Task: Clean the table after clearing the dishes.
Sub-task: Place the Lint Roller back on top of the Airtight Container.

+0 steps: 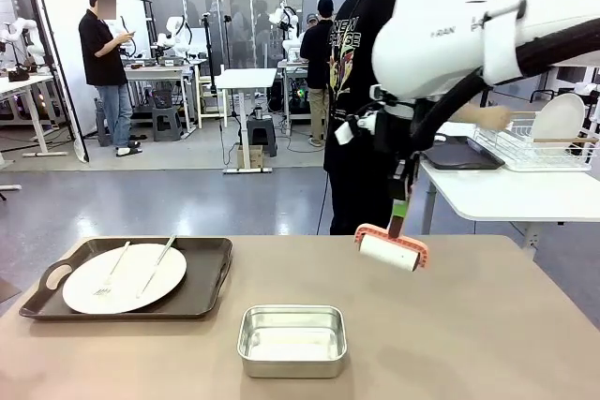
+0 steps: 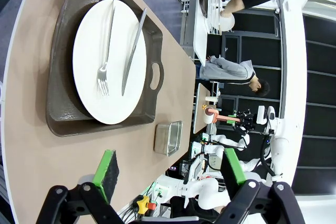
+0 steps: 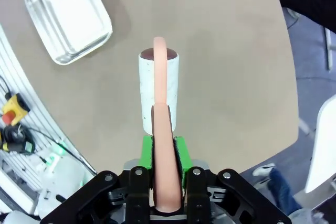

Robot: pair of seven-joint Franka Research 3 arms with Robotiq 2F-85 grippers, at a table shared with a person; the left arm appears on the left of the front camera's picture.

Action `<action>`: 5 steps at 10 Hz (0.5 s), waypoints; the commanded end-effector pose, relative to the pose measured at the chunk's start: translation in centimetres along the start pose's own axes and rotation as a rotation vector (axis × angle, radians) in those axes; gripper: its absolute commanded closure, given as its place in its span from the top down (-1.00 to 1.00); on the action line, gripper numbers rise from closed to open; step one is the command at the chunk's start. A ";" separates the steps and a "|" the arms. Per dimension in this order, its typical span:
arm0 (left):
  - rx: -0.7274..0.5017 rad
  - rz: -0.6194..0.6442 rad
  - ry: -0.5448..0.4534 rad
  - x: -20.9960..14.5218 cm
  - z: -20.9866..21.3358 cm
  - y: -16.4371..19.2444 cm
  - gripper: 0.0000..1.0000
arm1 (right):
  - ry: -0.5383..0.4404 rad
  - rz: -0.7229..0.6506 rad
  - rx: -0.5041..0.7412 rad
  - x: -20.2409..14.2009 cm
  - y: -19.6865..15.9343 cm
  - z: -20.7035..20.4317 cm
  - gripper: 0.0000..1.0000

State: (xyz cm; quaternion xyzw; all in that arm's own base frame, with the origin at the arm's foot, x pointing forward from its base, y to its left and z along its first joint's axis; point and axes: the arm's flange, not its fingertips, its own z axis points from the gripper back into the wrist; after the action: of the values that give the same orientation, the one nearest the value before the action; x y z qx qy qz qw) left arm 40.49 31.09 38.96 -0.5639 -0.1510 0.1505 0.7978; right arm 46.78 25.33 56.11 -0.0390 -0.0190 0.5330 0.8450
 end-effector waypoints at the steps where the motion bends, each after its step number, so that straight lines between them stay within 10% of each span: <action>1: -0.002 -0.001 -0.004 -0.2 0.3 0.0 1.00 | 0.071 0.111 -0.025 4.2 1.0 1.5 -0.57; 5: -0.002 -0.001 -0.004 -0.2 0.3 0.0 1.00 | 0.095 0.307 -0.004 11.4 6.0 -0.8 -0.57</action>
State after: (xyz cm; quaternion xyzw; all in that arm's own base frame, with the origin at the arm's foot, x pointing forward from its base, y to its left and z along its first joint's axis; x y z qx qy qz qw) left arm 40.49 31.10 38.96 -0.5639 -0.1510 0.1506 0.7978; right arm 45.65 37.38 54.86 -0.0563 0.0237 0.6325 0.7722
